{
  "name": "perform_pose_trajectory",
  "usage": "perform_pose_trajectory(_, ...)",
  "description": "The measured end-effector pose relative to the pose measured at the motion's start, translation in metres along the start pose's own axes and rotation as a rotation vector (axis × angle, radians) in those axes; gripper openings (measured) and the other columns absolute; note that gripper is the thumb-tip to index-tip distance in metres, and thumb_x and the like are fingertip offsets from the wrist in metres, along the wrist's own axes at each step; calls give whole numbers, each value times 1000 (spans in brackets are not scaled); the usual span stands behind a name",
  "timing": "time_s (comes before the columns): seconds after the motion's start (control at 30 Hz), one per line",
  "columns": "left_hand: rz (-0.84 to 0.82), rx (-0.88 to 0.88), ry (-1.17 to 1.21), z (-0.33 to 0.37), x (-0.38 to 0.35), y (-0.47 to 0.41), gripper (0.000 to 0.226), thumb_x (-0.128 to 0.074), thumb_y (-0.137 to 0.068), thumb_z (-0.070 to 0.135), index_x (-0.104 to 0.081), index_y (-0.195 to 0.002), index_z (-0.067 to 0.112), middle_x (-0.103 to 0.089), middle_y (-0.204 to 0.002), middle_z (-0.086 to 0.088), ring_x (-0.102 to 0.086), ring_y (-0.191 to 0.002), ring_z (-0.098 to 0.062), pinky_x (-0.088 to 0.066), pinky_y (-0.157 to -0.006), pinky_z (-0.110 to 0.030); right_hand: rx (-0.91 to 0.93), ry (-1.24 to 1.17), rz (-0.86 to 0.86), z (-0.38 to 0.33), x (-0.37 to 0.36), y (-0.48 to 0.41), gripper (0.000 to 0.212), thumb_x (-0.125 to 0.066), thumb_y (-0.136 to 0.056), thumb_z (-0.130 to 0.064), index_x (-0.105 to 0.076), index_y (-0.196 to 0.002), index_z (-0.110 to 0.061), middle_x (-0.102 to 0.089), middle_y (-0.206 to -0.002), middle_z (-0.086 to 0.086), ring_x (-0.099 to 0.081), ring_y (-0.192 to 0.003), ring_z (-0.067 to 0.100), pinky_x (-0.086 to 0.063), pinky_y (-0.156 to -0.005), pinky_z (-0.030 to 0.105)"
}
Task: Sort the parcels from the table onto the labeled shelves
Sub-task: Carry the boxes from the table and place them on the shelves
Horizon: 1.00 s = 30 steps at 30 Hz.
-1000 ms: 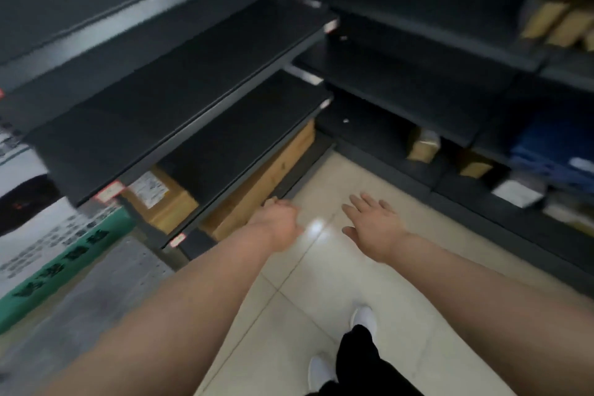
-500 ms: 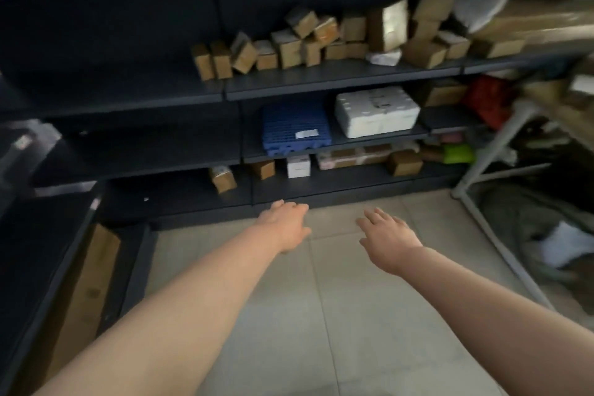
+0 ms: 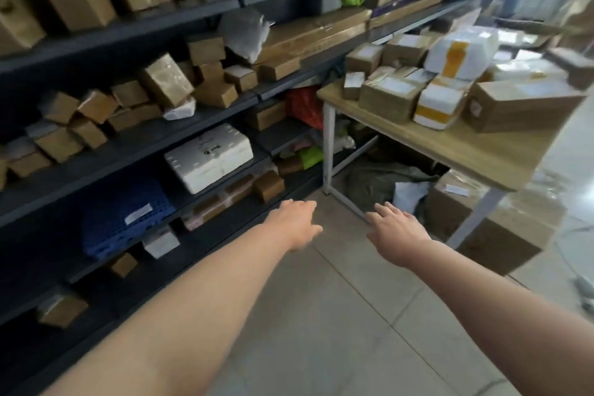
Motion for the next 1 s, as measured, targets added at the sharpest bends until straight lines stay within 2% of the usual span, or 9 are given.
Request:
perform_pose_trajectory(0.27, -41, -211, -57, 119, 25, -121, 62, -48, -98, 44, -24, -152, 24, -33, -153, -4, -27, -142, -27, -33, -110, -47, -334, -88, 66, 151, 22, -10, 42, -45, -96, -37, -44, -135, -22, -37, -145, 2, -25, -139, 23, -31, -107, 42)
perform_pose_trajectory(0.43, -25, -382, -132, 181, 53, -207, 61, -47, -98, 44, -25, -151, 23, -31, -155, -1, -23, -144, -25, -30, -112, -47, -492, -104, 91, 219, 41, -38, 49, -43, -97, -39, -37, -142, -21, -33, -150, 5, -23, -142, 24, -30, -111, 41)
perform_pose_trajectory(0.6, -86, -511, -171, 235, 83, -284, 61, -45, -99, 44, -24, -152, 21, -28, -157, -3, -25, -143, -25, -29, -112, -44, -648, -167, 84, 271, 58, -71, 51, -42, -97, -41, -34, -144, -21, -29, -153, 5, -23, -142, 25, -28, -111, 41)
perform_pose_trajectory(0.8, -99, -595, -167, 298, 100, -353, 65, -48, -98, 42, -21, -154, 22, -25, -158, -4, -23, -145, -25, -26, -116, -41, -776, -207, 98, 328, 67, -87, 50, -42, -97, -40, -36, -143, -20, -34, -149, 6, -24, -141, 26, -30, -108, 42)
perform_pose_trajectory(1.0, -91, -657, -173, 360, 99, -409, 64, -48, -98, 42, -22, -153, 22, -27, -158, -2, -25, -144, -24, -27, -116, -43, -838, -281, 98, 400, 72, -115, 56, -42, -98, -41, -28, -149, -21, -21, -158, 5, -15, -146, 24, -21, -114, 42)
Point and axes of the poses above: each hand's wrist, its own y-axis away from the middle knuckle, its own x-axis out of the back of the hand, z = x × y, the point moved 4 cm from there along -y, towards the middle knuckle
